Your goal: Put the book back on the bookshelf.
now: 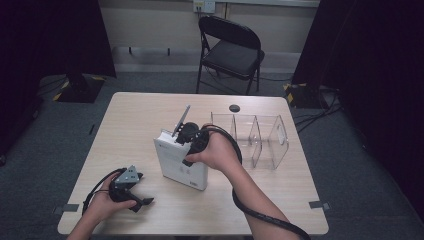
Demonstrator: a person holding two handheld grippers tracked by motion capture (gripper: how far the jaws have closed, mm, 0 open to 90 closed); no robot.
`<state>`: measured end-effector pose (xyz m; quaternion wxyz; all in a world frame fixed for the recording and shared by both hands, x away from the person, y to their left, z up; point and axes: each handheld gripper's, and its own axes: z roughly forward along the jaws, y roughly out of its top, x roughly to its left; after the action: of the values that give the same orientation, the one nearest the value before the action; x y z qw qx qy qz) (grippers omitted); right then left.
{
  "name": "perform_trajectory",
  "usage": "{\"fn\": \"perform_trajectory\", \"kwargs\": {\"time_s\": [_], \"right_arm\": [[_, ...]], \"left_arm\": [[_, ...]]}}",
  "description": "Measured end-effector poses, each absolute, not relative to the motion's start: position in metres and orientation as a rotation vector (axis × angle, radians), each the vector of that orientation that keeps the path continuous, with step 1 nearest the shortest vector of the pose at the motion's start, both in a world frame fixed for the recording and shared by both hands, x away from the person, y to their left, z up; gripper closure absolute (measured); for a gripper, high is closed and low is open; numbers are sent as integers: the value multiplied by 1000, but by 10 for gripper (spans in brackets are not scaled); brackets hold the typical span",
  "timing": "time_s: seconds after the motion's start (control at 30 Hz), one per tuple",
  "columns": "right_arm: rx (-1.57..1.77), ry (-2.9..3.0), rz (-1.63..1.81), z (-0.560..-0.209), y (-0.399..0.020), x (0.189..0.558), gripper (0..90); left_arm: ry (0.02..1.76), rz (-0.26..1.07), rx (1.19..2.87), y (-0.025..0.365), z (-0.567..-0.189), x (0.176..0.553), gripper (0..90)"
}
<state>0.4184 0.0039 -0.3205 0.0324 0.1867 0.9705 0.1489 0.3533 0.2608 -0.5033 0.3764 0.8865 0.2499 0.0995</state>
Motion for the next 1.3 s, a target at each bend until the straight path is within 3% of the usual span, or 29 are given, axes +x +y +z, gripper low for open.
{"fn": "perform_trajectory", "kwargs": {"time_s": [0.63,1.3], "right_arm": [[585,2993,377,-320,8,412,524],[662,2988,413,-308,-46,401,524]], "left_arm": [[638,254,2268,261,-503,354,0],[638,254,2269,261,-503,354,0]]}}
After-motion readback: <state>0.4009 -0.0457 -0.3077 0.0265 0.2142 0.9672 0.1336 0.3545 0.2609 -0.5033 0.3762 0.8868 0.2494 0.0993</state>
